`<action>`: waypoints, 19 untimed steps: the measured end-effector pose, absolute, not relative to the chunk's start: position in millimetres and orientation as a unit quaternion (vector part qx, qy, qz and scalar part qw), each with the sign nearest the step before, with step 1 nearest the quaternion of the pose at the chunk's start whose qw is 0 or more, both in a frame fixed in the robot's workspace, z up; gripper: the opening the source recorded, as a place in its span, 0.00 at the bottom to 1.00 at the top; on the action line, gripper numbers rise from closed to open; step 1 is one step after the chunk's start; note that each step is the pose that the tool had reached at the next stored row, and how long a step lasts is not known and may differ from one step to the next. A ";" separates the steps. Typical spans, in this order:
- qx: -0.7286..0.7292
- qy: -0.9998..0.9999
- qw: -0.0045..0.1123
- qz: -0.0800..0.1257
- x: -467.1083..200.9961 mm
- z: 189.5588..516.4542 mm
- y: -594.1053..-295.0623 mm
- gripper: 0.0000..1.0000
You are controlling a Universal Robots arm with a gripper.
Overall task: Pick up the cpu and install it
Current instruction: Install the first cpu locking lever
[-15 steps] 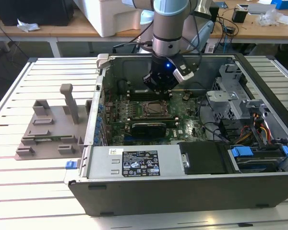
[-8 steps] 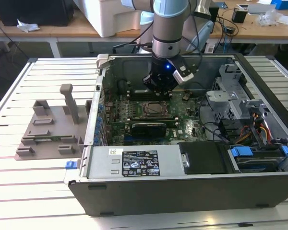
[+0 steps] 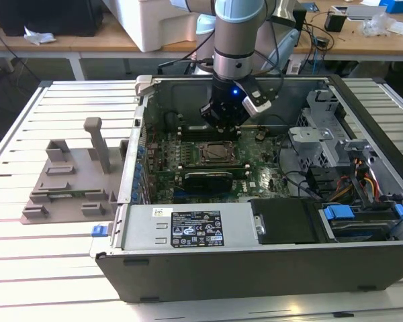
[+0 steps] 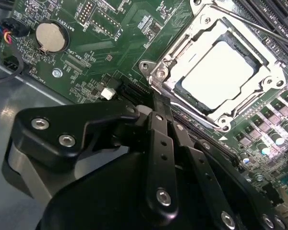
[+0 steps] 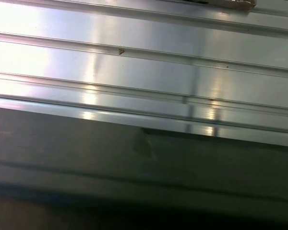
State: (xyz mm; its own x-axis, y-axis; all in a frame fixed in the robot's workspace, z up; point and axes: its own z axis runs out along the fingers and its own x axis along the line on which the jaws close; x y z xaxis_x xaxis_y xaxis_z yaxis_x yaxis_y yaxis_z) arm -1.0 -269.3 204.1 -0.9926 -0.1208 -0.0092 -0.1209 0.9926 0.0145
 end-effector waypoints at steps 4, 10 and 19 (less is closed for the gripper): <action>-0.061 0.998 0.004 0.007 -1.1 203.8 -270.2 0.11; -0.061 0.998 0.004 0.011 -1.1 201.3 -270.0 0.11; -0.062 0.998 0.006 0.015 -1.1 203.5 -267.3 0.11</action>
State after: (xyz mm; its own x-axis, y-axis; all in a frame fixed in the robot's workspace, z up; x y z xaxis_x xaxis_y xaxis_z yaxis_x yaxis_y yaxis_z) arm -1.1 -267.3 203.5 -0.9922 -0.1237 -0.0137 -0.1240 0.9919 0.0292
